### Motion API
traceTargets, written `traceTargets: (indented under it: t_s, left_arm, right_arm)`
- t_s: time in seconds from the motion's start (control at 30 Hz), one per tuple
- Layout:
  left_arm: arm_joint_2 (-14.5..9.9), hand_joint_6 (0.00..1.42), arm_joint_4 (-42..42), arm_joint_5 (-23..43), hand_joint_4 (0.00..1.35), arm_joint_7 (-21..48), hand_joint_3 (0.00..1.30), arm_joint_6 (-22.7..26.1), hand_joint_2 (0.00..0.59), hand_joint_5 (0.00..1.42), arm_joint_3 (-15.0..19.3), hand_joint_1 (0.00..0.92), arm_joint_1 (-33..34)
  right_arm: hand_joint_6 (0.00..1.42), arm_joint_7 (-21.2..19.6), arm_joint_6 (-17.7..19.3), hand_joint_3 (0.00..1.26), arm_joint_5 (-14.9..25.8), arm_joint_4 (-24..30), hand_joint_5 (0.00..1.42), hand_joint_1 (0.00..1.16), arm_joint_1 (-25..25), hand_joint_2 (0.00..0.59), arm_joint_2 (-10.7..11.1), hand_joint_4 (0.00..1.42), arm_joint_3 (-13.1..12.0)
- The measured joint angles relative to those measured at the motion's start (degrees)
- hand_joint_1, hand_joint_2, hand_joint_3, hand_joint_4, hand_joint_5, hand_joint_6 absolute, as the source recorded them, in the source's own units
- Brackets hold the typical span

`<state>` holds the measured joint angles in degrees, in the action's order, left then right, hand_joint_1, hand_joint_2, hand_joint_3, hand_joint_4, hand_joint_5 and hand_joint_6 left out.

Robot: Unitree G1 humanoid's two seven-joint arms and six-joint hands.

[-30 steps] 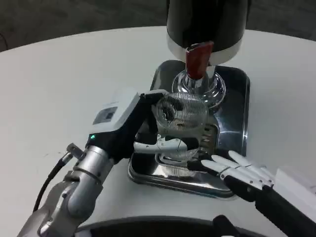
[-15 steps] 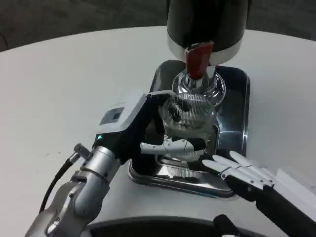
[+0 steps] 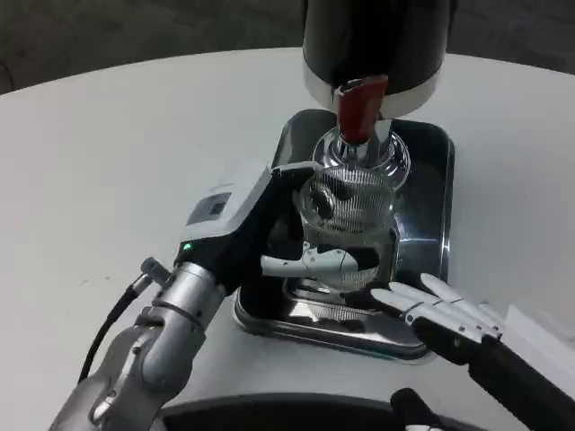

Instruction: Grasp the cup under the faucet to collect the drink, then remove the cup.

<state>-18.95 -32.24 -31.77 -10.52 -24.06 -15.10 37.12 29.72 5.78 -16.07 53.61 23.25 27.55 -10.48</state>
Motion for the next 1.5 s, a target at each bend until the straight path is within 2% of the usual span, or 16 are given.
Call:
traceTargets:
  t_s: [0.6, 0.63, 0.73, 0.8, 0.83, 0.93, 1.07, 1.3, 1.43, 1.5]
  left_arm:
    - [0.39, 0.73, -2.26, -0.05, 0.59, -0.99, 0.55, 0.00, 0.147, 0.84, -0.95, 0.522, 1.67]
    - [0.40, 0.73, -2.27, -0.05, 0.57, -1.01, 0.54, 0.00, 0.157, 0.83, -0.98, 0.521, 1.67]
    - [0.39, 0.71, -2.31, -0.04, 0.36, -1.01, 0.46, 0.00, 0.197, 0.69, -1.18, 0.461, 1.67]
    - [0.38, 0.63, -2.43, -0.05, 0.24, -0.98, 0.36, 0.01, 0.199, 0.58, -1.29, 0.444, 1.67]
    - [0.37, 0.54, -2.68, -0.07, 0.13, -0.92, 0.25, 0.01, 0.201, 0.46, -1.38, 0.438, 1.65]
    - [0.32, 0.39, -2.81, -0.03, 0.01, -0.88, 0.10, 0.02, 0.179, 0.27, -1.41, 0.427, 1.64]
    - [0.30, 0.26, -2.88, 0.06, 0.00, -0.56, 0.01, -0.16, 0.157, 0.16, -1.40, 0.413, 1.64]
    - [0.18, 0.15, -2.94, 0.14, 0.00, -0.42, 0.00, -0.32, 0.077, 0.08, -1.27, 0.326, 1.64]
    - [0.04, 0.12, -2.97, 0.51, 0.00, -0.08, 0.00, -0.55, 0.009, 0.05, -1.18, 0.226, 1.63]
    - [-0.06, 0.09, -2.97, 0.95, 0.00, 0.18, 0.00, -0.70, 0.001, 0.03, -1.17, 0.183, 1.60]
  right_arm:
    - [0.00, 0.00, -0.46, 0.15, 0.27, 0.00, 0.00, 0.57, 0.06, 0.567, 0.00, 0.08, -0.20]
    - [0.00, 0.00, -0.48, 0.15, 0.28, 0.00, 0.00, 0.57, 0.06, 0.567, 0.00, 0.08, -0.20]
    - [0.00, 0.00, -0.62, 0.15, 0.29, 0.00, 0.00, 0.57, 0.03, 0.567, 0.01, 0.08, -0.20]
    - [0.00, 0.00, -0.66, 0.15, 0.30, 0.00, 0.00, 0.57, 0.02, 0.567, 0.01, 0.08, -0.20]
    - [0.00, 0.00, -0.71, 0.15, 0.34, 0.00, 0.00, 0.56, 0.02, 0.567, 0.01, 0.08, -0.20]
    - [0.00, 0.00, -0.78, 0.16, 0.43, 0.00, 0.00, 0.56, 0.03, 0.567, 0.01, 0.09, -0.20]
    - [0.00, 0.00, -0.78, 0.16, 0.47, 0.00, 0.01, 0.56, 0.03, 0.567, 0.00, 0.09, -0.20]
    - [0.00, 0.00, -0.79, 0.16, 0.54, 0.00, 0.01, 0.56, 0.03, 0.567, 0.00, 0.09, -0.19]
    - [0.00, 0.00, -0.79, 0.17, 0.60, 0.00, 0.01, 0.56, 0.03, 0.572, 0.00, 0.09, -0.19]
    - [0.00, 0.00, -0.79, 0.17, 0.60, 0.00, 0.01, 0.56, 0.03, 0.574, -0.01, 0.09, -0.19]
